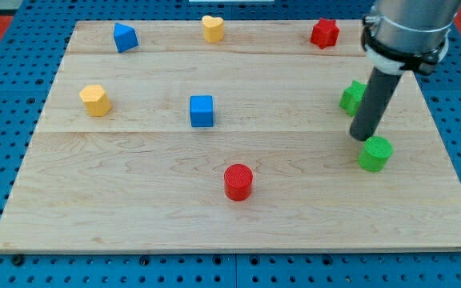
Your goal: Push the green circle right to the red circle
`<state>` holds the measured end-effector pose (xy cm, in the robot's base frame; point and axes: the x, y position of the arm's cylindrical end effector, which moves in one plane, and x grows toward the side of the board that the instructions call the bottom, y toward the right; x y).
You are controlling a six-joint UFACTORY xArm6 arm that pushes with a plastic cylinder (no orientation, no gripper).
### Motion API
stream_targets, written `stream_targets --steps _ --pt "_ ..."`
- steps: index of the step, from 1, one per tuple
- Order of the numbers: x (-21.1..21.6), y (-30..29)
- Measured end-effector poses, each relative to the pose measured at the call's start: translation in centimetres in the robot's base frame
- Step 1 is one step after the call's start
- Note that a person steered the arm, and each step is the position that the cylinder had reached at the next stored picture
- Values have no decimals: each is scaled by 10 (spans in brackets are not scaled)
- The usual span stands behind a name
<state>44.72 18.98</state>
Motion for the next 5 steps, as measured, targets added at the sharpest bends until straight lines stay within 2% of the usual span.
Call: stream_targets --steps 1,2,3,4,5 --pt "19 37" --pt "66 17" --pt "41 9" --pt "32 -45" --pt "13 -29"
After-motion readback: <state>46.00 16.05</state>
